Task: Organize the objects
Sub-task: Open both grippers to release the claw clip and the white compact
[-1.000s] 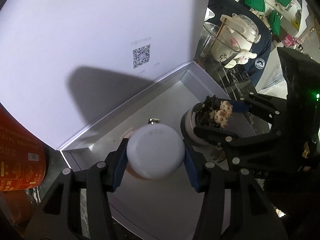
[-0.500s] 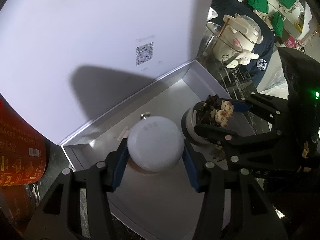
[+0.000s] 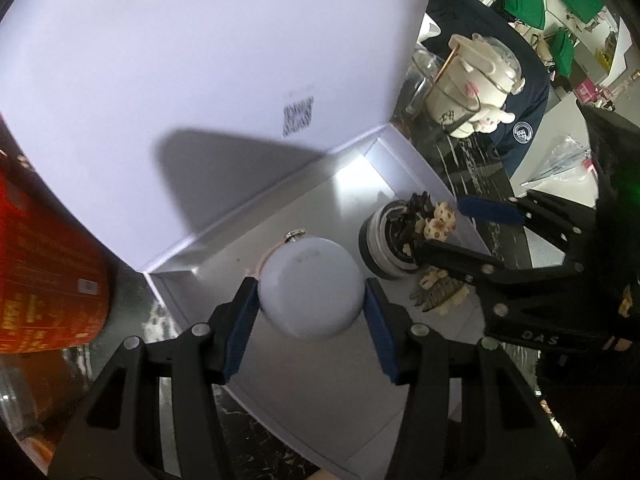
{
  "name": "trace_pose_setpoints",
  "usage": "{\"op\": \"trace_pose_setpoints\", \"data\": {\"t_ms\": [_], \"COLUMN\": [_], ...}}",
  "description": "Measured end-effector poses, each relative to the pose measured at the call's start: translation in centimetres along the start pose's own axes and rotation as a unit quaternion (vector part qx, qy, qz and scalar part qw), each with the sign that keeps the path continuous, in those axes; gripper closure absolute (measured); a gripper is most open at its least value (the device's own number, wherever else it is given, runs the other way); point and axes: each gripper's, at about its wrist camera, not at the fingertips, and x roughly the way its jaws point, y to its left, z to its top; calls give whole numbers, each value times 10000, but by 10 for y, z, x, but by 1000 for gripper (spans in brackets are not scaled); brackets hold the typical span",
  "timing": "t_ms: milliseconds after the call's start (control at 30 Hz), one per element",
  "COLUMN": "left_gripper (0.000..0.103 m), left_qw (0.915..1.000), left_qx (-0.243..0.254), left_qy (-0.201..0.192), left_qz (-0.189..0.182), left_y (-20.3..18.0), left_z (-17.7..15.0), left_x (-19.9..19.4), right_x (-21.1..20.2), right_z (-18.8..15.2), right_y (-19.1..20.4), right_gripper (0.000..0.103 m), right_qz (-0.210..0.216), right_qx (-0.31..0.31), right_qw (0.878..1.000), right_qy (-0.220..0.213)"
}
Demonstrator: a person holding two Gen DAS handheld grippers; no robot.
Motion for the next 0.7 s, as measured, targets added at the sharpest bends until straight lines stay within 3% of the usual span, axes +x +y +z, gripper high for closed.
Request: {"op": "trace_pose_setpoints", "data": {"t_ms": [433,700], "left_gripper": [51,43], "left_qw": [9991,9967], "left_qx": [128,401], "left_qy": [-379,-696], "left_qz": [-100,143], "left_y": [-16,-36], "left_z": [-4,-12], "left_x": [-73,-116], "right_x": [-81,-121], "right_z": [-17,-37], "right_y": [24,39], "right_gripper": [39,36], "right_qz": [-230,-337], "right_qx": [36,171], "right_qw": [9988,9976], "right_qy": [-419,-577]}}
